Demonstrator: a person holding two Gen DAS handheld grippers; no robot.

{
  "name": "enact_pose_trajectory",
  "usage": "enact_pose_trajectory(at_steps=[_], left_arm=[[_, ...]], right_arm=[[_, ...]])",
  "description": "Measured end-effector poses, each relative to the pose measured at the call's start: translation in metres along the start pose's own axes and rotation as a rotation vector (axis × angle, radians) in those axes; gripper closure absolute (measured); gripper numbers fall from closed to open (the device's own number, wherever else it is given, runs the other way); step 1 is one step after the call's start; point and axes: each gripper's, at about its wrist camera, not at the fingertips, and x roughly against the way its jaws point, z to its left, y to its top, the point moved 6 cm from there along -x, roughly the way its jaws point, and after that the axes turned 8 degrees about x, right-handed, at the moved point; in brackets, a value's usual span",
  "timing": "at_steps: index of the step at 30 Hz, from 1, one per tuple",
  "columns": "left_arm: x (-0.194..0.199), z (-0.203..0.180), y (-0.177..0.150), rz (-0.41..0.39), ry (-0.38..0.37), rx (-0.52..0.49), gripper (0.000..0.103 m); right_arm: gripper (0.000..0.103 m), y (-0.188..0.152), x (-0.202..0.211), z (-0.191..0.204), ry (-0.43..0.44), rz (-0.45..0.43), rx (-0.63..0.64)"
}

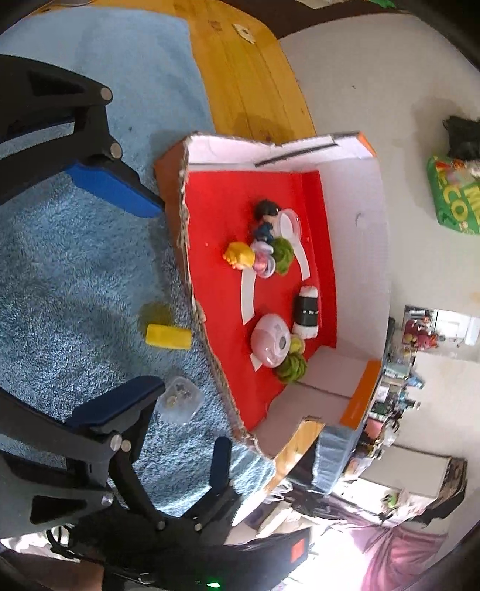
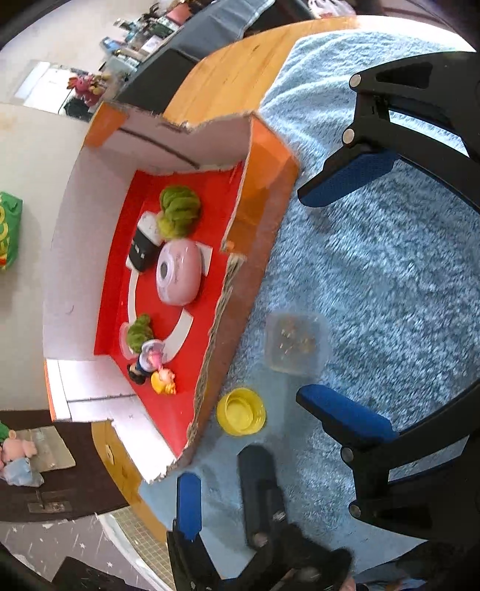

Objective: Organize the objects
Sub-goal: 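Grasp the clear small box with the right tool while the left tool grasps the yellow cap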

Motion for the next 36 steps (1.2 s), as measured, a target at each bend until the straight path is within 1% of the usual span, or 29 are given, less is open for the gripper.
enact_pose_trajectory(at_steps=[1,2,3,4,6,8,9,10,12,15,18,20,21,22,24,30,36], left_arm=[[-0.001,-0.002,0.0,0.001,0.005,-0.01,0.019],[-0.001,-0.003,0.0,0.002,0.009,-0.017,0.02],[-0.002,-0.004,0.0,0.003,0.012,-0.024,0.023],[-0.004,-0.004,0.001,0.004,0.012,-0.025,0.027],[-0.007,-0.005,0.001,0.012,0.012,-0.03,0.032],[-0.009,-0.006,0.001,0.017,0.01,-0.036,0.033],[-0.01,-0.006,0.0,0.021,0.009,-0.04,0.036],[-0.012,-0.007,0.0,0.025,0.008,-0.045,0.041],[-0.015,-0.009,-0.002,0.032,0.008,-0.055,0.048],[-0.019,-0.012,0.0,0.034,0.009,-0.061,0.051],[-0.021,-0.016,0.001,0.038,-0.002,-0.065,0.063],[-0.023,-0.019,0.002,0.039,-0.004,-0.07,0.067],[-0.024,-0.02,0.002,0.039,-0.006,-0.07,0.074],[-0.025,-0.021,0.002,0.043,-0.009,-0.068,0.083],[-0.027,-0.023,0.0,0.052,-0.025,-0.062,0.091],[-0.022,-0.027,-0.002,0.036,-0.021,-0.074,0.091],[-0.01,-0.024,-0.003,0.019,-0.023,-0.058,0.091]], right_arm=[[0.011,0.002,-0.001,0.001,0.005,-0.001,0.007],[0.02,0.004,-0.002,0.001,0.01,-0.001,0.009],[0.026,0.005,-0.004,0.001,0.013,0.0,0.01],[0.028,0.006,-0.005,0.001,0.017,0.003,0.011],[0.04,0.006,-0.005,0.003,0.027,0.002,0.01],[0.044,0.007,-0.006,0.004,0.035,0.001,0.014],[0.048,0.007,-0.006,0.005,0.038,0.0,0.016],[0.05,0.007,-0.006,0.005,0.044,-0.001,0.016],[0.059,0.007,-0.007,0.008,0.065,-0.002,0.012],[0.066,0.008,-0.006,0.01,0.085,-0.001,0.008],[0.067,0.007,-0.006,0.011,0.093,0.0,0.002],[0.067,0.007,-0.005,0.01,0.102,-0.004,-0.01],[0.067,0.006,-0.005,0.01,0.107,-0.007,-0.019],[0.067,0.006,-0.004,0.009,0.114,-0.011,-0.029],[0.067,0.005,-0.003,0.008,0.121,-0.014,-0.043],[0.067,0.003,0.002,0.009,0.131,-0.02,-0.056],[0.067,0.001,0.008,0.014,0.149,-0.033,-0.059]])
